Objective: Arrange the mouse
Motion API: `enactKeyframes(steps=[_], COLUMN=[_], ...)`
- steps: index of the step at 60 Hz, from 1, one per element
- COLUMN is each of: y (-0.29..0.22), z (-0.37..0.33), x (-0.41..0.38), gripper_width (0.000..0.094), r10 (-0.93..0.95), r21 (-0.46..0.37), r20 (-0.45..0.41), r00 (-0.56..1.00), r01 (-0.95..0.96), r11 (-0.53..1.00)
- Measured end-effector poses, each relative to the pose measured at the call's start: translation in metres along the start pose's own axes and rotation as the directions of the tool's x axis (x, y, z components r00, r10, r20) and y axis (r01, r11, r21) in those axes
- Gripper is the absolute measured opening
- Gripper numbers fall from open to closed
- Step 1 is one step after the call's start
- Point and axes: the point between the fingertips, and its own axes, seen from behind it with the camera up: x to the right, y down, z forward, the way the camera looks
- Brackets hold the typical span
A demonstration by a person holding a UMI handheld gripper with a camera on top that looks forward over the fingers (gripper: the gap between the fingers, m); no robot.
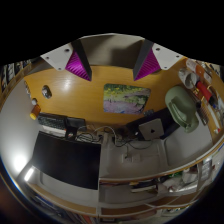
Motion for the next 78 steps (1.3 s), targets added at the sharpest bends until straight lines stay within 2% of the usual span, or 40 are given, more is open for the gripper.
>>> enactKeyframes(steps=[10, 26, 53, 64, 78], y=[0.008, 0.026, 0.064, 0.08, 0.084], z=[0.0, -0.004, -0.004, 0.005, 0.029], x=[0.024, 0.09, 0.275, 0.33, 0.373], gripper_width=[0.0861, 0.086, 0.0863, 0.0863, 0.0862], r10=[0.028, 0.123, 0.235, 0.228, 0.149], r21=[0.0, 0.002, 0.022, 0.022, 0.027], r20=[-0.018, -0.123, -0.33, -0.342, -0.298], r00=[0.999, 0.985, 0.914, 0.912, 0.943], r01=[-0.028, -0.124, -0.242, -0.235, -0.148], r11=[1.0, 0.992, 0.97, 0.972, 0.989])
